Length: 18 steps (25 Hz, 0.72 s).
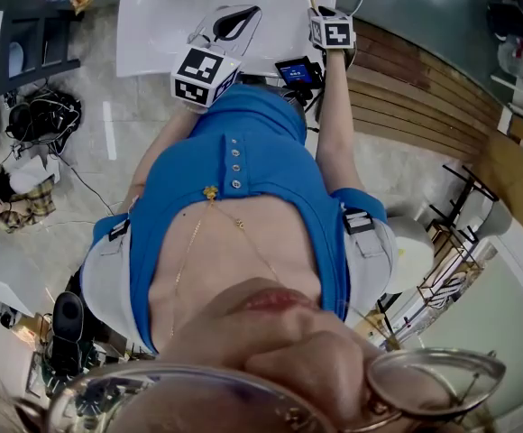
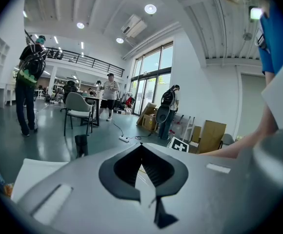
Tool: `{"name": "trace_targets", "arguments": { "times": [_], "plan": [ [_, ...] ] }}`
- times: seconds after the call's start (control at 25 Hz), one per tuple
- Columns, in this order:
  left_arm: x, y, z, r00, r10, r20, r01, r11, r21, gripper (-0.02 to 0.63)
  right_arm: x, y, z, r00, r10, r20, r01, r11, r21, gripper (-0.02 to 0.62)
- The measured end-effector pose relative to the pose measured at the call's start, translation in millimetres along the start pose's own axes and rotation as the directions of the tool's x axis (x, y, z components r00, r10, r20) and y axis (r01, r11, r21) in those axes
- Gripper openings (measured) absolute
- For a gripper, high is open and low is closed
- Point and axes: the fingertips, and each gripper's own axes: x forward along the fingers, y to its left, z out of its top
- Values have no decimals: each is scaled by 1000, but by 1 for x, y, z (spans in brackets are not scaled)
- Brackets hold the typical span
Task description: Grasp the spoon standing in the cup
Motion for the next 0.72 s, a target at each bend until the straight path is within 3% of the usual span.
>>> {"name": "trace_targets", "arguments": {
  "times": [0.48,0.72],
  "plan": [
    [7,-4,1,1000,-21,-12,21,1000,14,0,-14,13,7,997,71,7,-71,997,-21,89],
    [12,-7,-3,998,-44,-35,45,999,20,0,-22,15,12,998,69,16,-68,996,-50,69]
  ]
}}
